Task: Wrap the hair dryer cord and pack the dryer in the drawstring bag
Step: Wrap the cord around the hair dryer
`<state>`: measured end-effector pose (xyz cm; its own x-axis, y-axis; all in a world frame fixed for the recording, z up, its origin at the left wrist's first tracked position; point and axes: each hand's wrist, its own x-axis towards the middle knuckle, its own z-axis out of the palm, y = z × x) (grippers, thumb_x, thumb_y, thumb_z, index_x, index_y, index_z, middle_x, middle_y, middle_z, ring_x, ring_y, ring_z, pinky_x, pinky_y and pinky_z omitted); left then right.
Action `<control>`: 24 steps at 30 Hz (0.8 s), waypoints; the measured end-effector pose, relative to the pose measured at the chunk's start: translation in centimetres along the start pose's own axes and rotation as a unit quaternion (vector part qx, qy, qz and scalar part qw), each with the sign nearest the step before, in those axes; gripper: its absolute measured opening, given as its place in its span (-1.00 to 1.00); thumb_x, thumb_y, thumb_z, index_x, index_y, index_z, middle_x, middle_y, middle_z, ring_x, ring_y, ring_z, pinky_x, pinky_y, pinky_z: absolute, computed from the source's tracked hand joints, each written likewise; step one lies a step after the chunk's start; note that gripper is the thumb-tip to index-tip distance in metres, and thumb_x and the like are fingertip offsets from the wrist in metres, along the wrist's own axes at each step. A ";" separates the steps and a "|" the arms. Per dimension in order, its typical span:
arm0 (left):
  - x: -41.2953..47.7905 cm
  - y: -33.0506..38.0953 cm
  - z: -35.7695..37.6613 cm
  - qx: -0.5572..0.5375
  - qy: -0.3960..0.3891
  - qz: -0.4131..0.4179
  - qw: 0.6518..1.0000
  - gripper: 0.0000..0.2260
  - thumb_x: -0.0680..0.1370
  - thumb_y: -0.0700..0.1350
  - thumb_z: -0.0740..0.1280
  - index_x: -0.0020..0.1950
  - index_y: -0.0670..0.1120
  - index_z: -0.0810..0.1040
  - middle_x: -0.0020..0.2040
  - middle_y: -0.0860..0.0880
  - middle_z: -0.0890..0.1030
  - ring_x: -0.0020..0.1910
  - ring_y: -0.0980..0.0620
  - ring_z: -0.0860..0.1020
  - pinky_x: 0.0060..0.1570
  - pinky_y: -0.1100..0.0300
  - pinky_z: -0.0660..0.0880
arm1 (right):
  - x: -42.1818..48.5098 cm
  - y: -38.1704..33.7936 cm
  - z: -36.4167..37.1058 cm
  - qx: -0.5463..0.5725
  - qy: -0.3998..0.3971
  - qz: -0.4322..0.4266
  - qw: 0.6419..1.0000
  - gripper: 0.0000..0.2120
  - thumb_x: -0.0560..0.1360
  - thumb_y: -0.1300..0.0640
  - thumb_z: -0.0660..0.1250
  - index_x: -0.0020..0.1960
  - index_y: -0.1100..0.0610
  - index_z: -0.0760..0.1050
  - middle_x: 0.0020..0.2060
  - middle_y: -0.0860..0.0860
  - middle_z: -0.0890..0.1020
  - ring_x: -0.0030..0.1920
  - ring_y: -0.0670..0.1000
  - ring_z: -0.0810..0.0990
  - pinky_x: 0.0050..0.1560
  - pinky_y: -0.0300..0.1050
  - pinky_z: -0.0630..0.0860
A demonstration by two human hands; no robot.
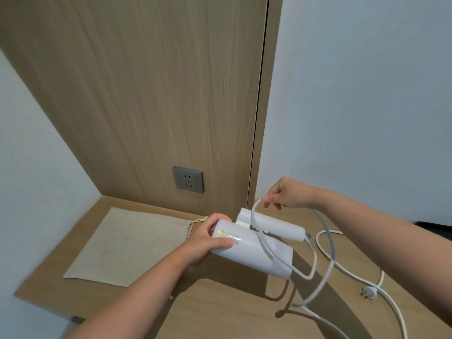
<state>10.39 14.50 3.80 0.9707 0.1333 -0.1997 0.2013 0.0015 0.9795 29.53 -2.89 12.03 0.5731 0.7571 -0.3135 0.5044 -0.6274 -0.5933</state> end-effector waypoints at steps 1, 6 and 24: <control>-0.1 -0.1 0.0 -0.033 0.004 -0.006 0.999 -0.46 0.16 -0.01 0.51 0.10 -0.07 0.48 -0.03 -0.03 0.55 -0.06 0.03 0.55 -0.22 0.23 0.48 | -0.2 0.4 0.0 0.030 -0.013 0.010 0.999 -0.70 0.54 -0.04 0.28 -0.17 0.10 0.68 -0.40 -0.01 0.57 -0.52 -0.16 0.40 -0.33 -0.25 0.34; 0.0 -0.5 0.4 -0.128 0.035 -0.023 0.991 -0.46 0.13 -0.03 0.50 0.06 -0.06 0.48 -0.04 -0.06 0.53 -0.09 0.00 0.53 -0.32 0.20 0.47 | -1.4 0.2 1.7 0.035 -0.053 0.043 0.997 -0.65 0.58 -0.17 0.10 -0.14 -0.04 0.58 -0.25 -0.08 0.62 -0.24 -0.08 0.57 -0.21 -0.23 0.48; 1.4 3.9 1.8 0.204 0.011 -0.106 0.973 -0.63 0.34 0.24 0.42 0.11 0.20 0.58 0.06 0.12 0.66 0.05 0.10 0.61 0.17 0.06 0.52 | -2.3 -2.4 3.1 -0.167 0.125 -0.093 0.974 -0.46 0.54 -0.21 0.15 -0.30 0.25 0.48 -0.50 0.06 0.39 -0.45 0.04 0.30 -0.37 -0.08 0.26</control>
<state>12.74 12.90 7.31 0.8996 0.1941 -0.3913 0.4364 -0.3609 0.8242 24.96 -2.55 11.85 0.5704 0.8213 -0.0097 0.7717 -0.5399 -0.3362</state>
